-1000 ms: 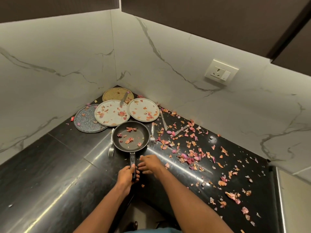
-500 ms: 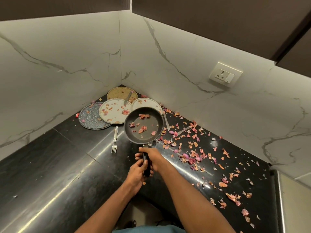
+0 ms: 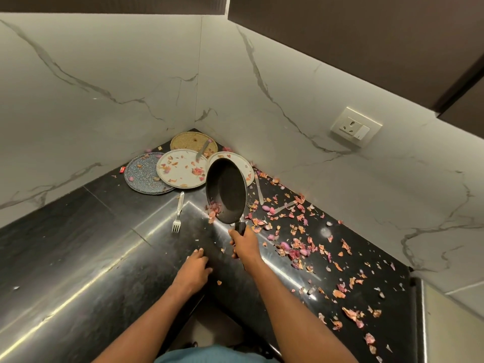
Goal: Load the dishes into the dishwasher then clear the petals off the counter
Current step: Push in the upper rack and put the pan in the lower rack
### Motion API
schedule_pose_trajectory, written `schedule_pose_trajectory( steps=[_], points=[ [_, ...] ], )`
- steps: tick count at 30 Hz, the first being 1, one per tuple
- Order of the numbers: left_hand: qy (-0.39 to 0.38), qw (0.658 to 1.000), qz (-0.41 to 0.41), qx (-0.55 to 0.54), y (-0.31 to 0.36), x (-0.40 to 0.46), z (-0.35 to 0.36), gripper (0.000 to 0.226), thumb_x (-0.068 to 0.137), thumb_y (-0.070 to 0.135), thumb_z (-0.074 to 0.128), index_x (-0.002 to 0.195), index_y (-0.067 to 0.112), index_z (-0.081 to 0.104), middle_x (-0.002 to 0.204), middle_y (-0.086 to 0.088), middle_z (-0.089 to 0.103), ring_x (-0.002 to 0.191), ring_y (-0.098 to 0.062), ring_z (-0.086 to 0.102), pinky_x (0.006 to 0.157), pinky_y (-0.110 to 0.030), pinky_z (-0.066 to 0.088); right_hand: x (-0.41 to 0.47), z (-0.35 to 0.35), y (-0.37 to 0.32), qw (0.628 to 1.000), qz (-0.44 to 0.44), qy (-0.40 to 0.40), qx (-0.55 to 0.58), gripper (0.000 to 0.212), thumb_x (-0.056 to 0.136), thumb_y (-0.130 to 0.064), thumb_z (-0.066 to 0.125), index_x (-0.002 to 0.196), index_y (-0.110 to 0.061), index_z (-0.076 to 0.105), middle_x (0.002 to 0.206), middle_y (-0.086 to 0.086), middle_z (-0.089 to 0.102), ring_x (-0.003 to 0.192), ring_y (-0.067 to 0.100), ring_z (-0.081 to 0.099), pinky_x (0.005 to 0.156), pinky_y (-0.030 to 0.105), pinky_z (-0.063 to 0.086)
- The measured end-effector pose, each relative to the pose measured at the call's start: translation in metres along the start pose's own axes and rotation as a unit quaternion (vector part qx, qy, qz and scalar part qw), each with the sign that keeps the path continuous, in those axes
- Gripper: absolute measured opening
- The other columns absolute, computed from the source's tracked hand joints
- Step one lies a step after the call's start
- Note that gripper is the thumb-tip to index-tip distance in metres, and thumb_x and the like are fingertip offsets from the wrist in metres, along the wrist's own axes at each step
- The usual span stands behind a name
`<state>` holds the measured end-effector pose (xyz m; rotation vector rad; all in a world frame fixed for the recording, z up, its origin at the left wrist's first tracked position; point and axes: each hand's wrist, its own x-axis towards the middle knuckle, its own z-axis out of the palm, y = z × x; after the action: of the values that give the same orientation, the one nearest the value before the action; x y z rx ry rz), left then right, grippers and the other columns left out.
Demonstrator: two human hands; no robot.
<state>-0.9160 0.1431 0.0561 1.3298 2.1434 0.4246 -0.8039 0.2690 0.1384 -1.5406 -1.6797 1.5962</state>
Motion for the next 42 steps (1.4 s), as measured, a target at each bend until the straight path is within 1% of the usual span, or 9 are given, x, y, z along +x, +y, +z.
schedule_pose_trajectory(
  steps=[2,5,13,20,24,29,34,38,42],
  points=[
    [-0.015,1.000,0.004,0.023,-0.011,-0.006,0.006,0.053,0.100,0.018,0.054,0.152,0.011,0.043,0.167,-0.011,0.018,0.156,-0.027,0.011,0.126,-0.042,0.010,0.001,0.002,-0.001,0.999,-0.033,0.030,-0.031,0.010,0.097,-0.023,0.064,0.103,-0.016,0.059,0.085,0.006,0.067,0.069,0.017,0.063,0.064,0.037,0.052],
    [-0.004,0.999,0.013,0.045,-0.014,-0.008,0.011,0.059,0.100,0.014,0.051,0.156,0.013,0.035,0.168,-0.011,0.013,0.156,-0.025,0.007,0.125,-0.041,0.008,0.000,0.002,-0.001,0.995,-0.063,0.052,-0.062,0.016,0.099,-0.030,0.065,0.110,-0.021,0.058,0.099,0.003,0.067,0.088,0.022,0.067,0.074,0.036,0.056],
    [-0.004,0.997,-0.011,0.074,-0.001,-0.003,0.003,0.056,0.097,0.010,0.049,0.152,0.012,0.042,0.168,-0.010,0.017,0.155,-0.024,0.015,0.126,-0.043,0.016,-0.013,-0.006,0.008,0.983,-0.128,0.099,-0.080,0.020,0.095,-0.032,0.071,0.108,-0.029,0.056,0.096,-0.005,0.063,0.086,0.016,0.066,0.070,0.037,0.063],
    [0.017,0.994,-0.014,0.104,0.008,-0.006,0.007,0.044,0.094,0.014,0.054,0.137,0.010,0.056,0.163,-0.014,0.028,0.152,-0.029,0.026,0.123,-0.047,0.024,-0.023,-0.016,0.021,0.977,-0.143,0.140,-0.070,0.032,0.091,-0.031,0.077,0.119,-0.022,0.065,0.091,-0.004,0.072,0.075,0.013,0.073,0.067,0.037,0.065],
    [0.014,0.991,-0.020,0.130,0.017,-0.006,0.011,0.044,0.093,0.023,0.065,0.134,0.010,0.057,0.161,-0.019,0.030,0.151,-0.034,0.026,0.122,-0.048,0.027,-0.029,-0.027,0.036,0.978,-0.126,0.153,-0.066,0.033,0.090,-0.032,0.078,0.119,-0.024,0.066,0.097,0.000,0.072,0.082,0.015,0.074,0.069,0.034,0.065],
    [0.001,0.983,-0.047,0.180,0.039,-0.006,0.003,0.047,0.089,0.034,0.071,0.129,0.010,0.062,0.148,-0.022,0.047,0.140,-0.037,0.041,0.111,-0.044,0.041,-0.062,-0.054,0.042,0.991,-0.064,0.106,0.048,0.013,0.096,-0.020,0.072,0.102,-0.011,0.067,0.075,0.016,0.072,0.053,0.021,0.063,0.048,0.030,0.050],
    [0.034,0.983,-0.055,0.173,0.067,-0.008,-0.001,0.031,0.091,0.023,0.062,0.117,0.009,0.068,0.121,-0.014,0.065,0.116,-0.031,0.056,0.092,-0.038,0.051,-0.090,-0.088,0.071,0.986,0.018,0.114,0.123,0.021,0.096,-0.026,0.070,0.087,-0.007,0.067,0.064,0.016,0.068,0.042,0.020,0.051,0.043,0.028,0.038],
    [0.090,0.982,0.002,0.168,0.097,-0.018,0.018,0.031,0.090,0.015,0.052,0.115,0.004,0.066,0.119,-0.016,0.064,0.112,-0.034,0.057,0.092,-0.039,0.049,-0.121,-0.120,0.099,0.979,0.064,0.131,0.145,0.028,0.098,-0.027,0.066,0.092,0.001,0.064,0.058,0.014,0.063,0.037,0.019,0.046,0.040,0.026,0.033],
    [0.072,0.990,0.063,0.100,0.141,-0.042,0.049,0.029,0.092,0.011,0.048,0.115,0.004,0.064,0.120,-0.015,0.062,0.112,-0.032,0.056,0.095,-0.041,0.048,-0.167,-0.152,0.128,0.970,0.088,0.164,0.158,0.028,0.099,-0.027,0.066,0.091,0.000,0.065,0.057,0.012,0.060,0.038,0.018,0.044,0.039,0.026,0.031]
  ],
)
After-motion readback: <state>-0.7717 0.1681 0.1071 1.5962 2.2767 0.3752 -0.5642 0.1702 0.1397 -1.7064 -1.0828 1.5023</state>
